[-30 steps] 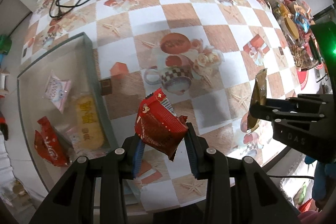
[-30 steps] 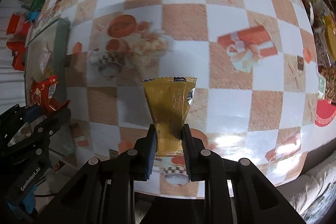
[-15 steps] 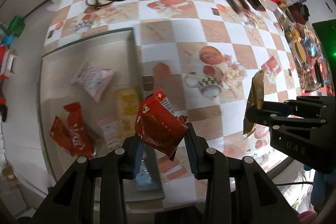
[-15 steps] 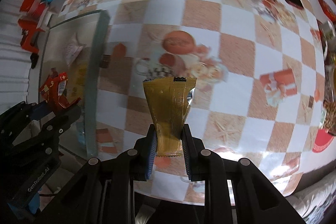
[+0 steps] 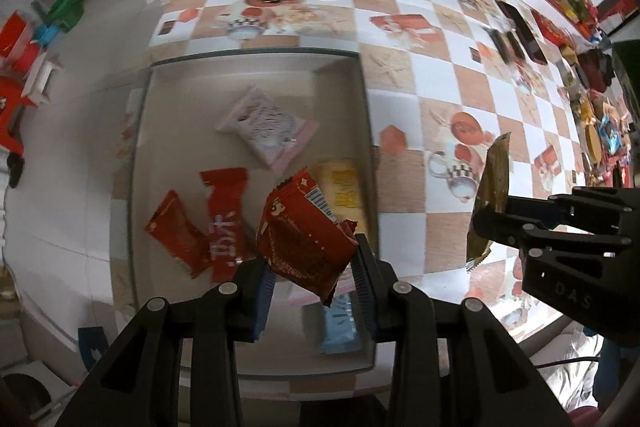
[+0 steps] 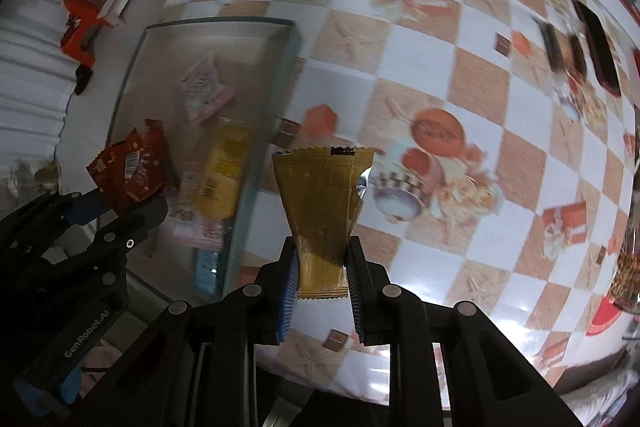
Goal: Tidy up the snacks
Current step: 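Carry the red packet and gold bar over the white tray with both tools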
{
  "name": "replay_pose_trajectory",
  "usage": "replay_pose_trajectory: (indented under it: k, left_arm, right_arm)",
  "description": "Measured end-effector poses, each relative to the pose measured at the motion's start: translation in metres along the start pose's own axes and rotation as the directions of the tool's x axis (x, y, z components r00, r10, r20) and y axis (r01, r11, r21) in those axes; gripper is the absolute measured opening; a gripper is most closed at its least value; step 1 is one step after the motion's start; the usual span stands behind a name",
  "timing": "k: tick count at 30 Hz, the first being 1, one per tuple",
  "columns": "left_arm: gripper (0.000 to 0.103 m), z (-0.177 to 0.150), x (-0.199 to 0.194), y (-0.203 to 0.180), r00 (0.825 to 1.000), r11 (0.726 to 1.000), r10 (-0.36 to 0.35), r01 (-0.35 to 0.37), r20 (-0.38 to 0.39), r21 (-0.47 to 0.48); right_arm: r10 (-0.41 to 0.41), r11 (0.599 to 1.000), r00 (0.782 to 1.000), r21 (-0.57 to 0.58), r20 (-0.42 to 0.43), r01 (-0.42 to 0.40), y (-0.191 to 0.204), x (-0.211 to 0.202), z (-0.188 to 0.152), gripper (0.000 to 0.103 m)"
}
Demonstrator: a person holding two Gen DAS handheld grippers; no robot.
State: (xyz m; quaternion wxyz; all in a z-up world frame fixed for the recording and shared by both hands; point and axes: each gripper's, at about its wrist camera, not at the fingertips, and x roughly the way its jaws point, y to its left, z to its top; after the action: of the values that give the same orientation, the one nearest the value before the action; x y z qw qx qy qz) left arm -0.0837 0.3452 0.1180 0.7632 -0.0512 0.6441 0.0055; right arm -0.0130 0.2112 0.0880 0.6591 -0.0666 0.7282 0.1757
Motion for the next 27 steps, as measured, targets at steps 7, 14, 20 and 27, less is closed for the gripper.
replay_pose_trajectory:
  k: [7, 14, 20, 27]
  left_arm:
    - [0.04, -0.003, -0.002, 0.026, 1.0, 0.999, 0.018, -0.018, 0.003, -0.041]
    - [0.04, -0.008, -0.001, 0.044, 1.0, 0.997, 0.023, -0.023, -0.002, -0.074]
    - [0.04, -0.01, -0.001, 0.053, 1.0, 0.996, 0.025, -0.026, -0.007, -0.089]
    - [0.04, -0.011, 0.003, 0.059, 0.999, 0.995, 0.029, -0.031, -0.019, -0.099]
  right_arm:
    - [0.003, 0.999, 1.0, -0.054, -0.001, -0.003, 0.028, 0.003, 0.012, 0.025]
    - [0.005, 0.995, 1.0, -0.1, -0.005, -0.005, 0.052, 0.007, 0.022, 0.025]
    - [0.009, 0.991, 1.0, -0.132, -0.009, -0.01, 0.07, 0.01, 0.028, 0.025]
    - [0.01, 0.99, 1.0, -0.144, -0.016, -0.012, 0.08, 0.012, 0.031, 0.025]
